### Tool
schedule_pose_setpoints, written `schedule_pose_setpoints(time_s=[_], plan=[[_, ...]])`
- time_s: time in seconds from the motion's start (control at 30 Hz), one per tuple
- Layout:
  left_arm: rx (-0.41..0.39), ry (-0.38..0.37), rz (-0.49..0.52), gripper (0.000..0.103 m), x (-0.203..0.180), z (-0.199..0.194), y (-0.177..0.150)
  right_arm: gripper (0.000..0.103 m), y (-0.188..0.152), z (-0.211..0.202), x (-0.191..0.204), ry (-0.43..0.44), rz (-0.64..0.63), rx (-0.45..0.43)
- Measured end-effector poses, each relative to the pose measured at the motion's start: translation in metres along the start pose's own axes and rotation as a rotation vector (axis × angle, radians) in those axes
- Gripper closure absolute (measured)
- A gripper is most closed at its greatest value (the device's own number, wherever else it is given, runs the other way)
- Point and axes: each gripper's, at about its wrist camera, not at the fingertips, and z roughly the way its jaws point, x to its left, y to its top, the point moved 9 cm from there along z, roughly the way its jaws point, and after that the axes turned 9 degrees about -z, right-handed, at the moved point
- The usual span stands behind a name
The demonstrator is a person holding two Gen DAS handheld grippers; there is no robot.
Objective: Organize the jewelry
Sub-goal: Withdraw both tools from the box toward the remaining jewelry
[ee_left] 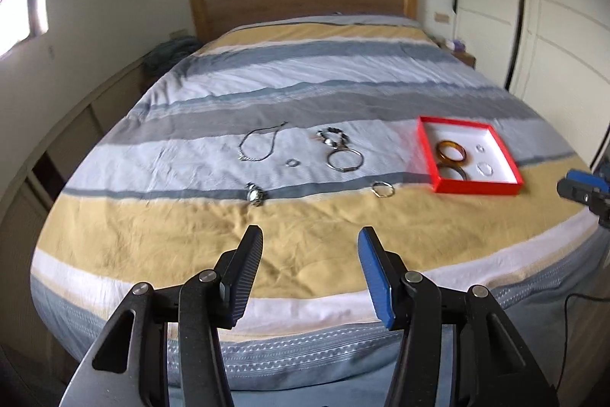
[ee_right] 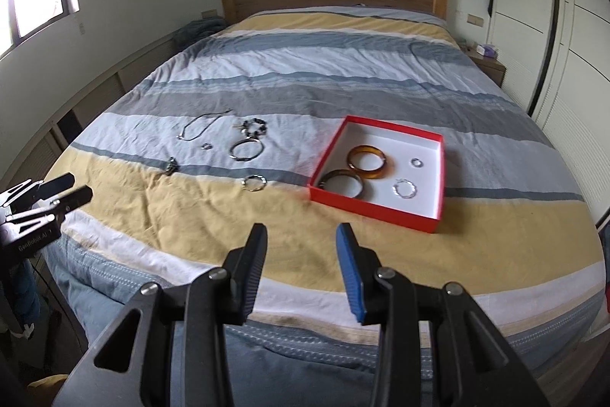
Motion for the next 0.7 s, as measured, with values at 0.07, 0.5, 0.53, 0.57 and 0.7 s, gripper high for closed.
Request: schedule_pose_setpoints(time_s=[0.07,0.5,0.53,0.57,0.7], plan=[[-0.008,0.023,-0.014,0.052,0.010,0.001,-0.003,0.067,0.000,0.003,0.005,0.011,-0.009,0.003],[0.206,0.156,-0.139,0.047,0.085,0.047,-0.056,0.067,-0.009,0.059,0.032,0.088,-0.036,0.081],[0.222,0.159,-0.144,0.047,0.088,0.052,-0.061,0.067,-0.011,0.066,0.034,0.095,-0.036,0.093],[0.243,0.161,-0.153,0.047,0.091,0.057,-0.067,0.067,-0.012,0.071,0.035,0.099,-0.038,0.103],[0.294,0.164,-0.171,0.047,0.100,0.077,-0.082,0.067,-0.016,0.090,0.044,0.119,-0.053,0.134]])
